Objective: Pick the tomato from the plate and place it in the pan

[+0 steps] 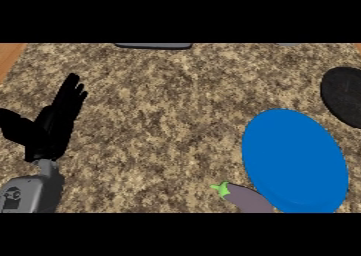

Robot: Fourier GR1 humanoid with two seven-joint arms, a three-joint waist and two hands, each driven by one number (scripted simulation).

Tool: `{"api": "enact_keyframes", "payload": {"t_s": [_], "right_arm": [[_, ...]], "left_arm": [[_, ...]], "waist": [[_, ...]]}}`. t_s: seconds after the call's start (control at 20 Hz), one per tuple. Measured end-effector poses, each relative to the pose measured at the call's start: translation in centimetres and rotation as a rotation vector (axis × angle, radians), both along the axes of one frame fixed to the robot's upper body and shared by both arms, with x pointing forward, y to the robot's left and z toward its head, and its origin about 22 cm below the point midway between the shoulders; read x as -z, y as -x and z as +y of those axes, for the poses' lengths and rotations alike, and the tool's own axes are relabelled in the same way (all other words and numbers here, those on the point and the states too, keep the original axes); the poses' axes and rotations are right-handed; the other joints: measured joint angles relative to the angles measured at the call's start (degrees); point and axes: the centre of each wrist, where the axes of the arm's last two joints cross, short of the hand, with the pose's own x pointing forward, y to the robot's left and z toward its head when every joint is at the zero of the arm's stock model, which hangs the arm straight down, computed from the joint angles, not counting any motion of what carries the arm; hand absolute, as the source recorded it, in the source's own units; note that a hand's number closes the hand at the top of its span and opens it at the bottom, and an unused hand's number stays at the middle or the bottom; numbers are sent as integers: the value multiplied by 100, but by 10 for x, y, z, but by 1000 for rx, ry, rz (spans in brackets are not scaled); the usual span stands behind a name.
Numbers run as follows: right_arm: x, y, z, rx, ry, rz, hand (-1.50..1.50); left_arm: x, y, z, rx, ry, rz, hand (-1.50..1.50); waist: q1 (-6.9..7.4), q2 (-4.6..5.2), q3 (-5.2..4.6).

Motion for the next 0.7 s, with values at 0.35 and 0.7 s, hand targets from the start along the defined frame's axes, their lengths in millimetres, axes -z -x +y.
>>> {"api": "enact_keyframes", "payload": {"t_s": [0.35,0.7], "right_arm": [[38,5,-4,106,-39,133,-150],[45,17,-20,112,-148,234,-150]], "left_arm": [[-3,-6,-3,12,1,-10,0],[-2,-4,-7,17,7,-11,0]], "waist": [[93,47,8],[131,71,21]]}}
